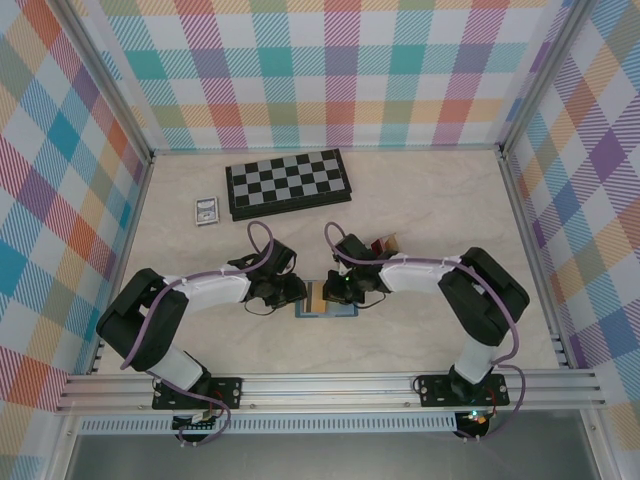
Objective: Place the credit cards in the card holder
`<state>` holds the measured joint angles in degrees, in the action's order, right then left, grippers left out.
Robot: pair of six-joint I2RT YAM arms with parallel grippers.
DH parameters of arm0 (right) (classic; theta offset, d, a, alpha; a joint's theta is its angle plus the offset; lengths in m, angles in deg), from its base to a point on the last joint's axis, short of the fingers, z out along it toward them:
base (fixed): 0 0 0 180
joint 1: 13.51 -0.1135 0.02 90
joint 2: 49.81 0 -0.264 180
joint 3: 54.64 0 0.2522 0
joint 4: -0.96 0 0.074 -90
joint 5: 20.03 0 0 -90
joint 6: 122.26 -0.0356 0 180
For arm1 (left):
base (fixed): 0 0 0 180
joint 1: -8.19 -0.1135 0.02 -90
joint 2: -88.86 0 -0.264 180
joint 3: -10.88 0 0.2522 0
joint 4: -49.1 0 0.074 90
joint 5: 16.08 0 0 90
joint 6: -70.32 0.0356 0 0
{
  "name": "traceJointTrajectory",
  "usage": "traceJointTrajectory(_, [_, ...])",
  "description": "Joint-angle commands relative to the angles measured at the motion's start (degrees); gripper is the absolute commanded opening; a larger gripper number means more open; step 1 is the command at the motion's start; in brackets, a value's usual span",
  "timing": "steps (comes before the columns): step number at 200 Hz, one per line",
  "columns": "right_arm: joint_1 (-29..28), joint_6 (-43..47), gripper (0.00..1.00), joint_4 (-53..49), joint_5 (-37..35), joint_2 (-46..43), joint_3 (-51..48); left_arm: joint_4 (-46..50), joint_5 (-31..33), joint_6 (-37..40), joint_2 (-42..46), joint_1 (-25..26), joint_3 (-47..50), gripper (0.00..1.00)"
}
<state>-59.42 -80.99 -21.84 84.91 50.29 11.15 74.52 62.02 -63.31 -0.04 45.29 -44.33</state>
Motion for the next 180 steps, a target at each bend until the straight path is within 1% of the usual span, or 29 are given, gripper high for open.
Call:
traceJointTrajectory(1, [-0.36, 1.49, 0.09, 2.55, 5.04, 1.61, 2.12, -3.60, -3.64, 0.89, -2.15, 1.96, -0.03, 0.30])
traceJointTrajectory(32, [-0.48, 1.53, 0.09, 2.84, 6.12, 2.14, 3.16, -3.86, -3.50, 0.79, -1.47, 2.18, 0.01, 0.34])
traceJointTrajectory(57, [-0.39, 2.82, 0.14, 2.39, 4.92, -0.40, 2.42, -3.09, -2.23, 0.73, -0.19, 2.18, 0.23, 0.37])
traceJointTrajectory(72, [-0.40, 3.69, 0.15, -3.08, -0.21, -3.59, 3.01, -1.74, -0.86, 0.75, 1.00, 2.17, 0.19, 0.39])
traceJointTrajectory(92, [-0.19, 7.50, 0.19, -11.68, -8.11, -9.30, 4.31, 1.44, 2.17, 0.75, 3.66, 2.18, -0.48, 0.41])
traceJointTrajectory(103, [0.32, 9.88, 0.21, -18.50, -14.55, -12.34, 6.04, 2.75, 3.44, 0.75, 5.58, 2.14, -0.95, 0.46])
traceJointTrajectory(111, [1.14, 11.43, 0.25, -23.90, -19.34, -13.74, 7.86, 3.77, 4.78, 0.75, 6.78, 2.17, -1.81, 0.49])
traceJointTrajectory(114, [1.53, 12.22, 0.26, -25.46, -20.80, -14.25, 8.52, 5.59, 5.08, 0.75, 7.14, 2.18, -2.22, 0.50])
traceJointTrajectory(122, [2.95, 14.51, 0.27, -29.05, -23.49, -15.29, 10.15, 6.88, 5.64, 1.17, 7.78, 2.26, -3.49, 0.52])
traceJointTrajectory(133, [4.84, 17.36, 0.31, -32.42, -26.02, -16.34, 11.84, 8.00, 5.82, 1.58, 7.75, 2.29, -5.54, 0.58])
traceJointTrajectory(139, [5.88, 18.91, 0.33, -33.51, -26.88, -16.50, 12.63, 8.56, 5.75, 1.47, 7.41, 2.35, -6.84, 0.59])
traceJointTrajectory(160, [8.95, 22.57, 0.34, -36.73, -28.71, -15.41, 15.36, 7.17, 3.33, 0.94, 3.86, 2.83, -11.46, 0.63])
traceJointTrajectory(180, [10.80, 24.63, 0.33, -38.25, -28.04, -13.01, 17.53, 5.99, 0.49, 0.07, -2.84, 3.45, -17.40, 0.63])
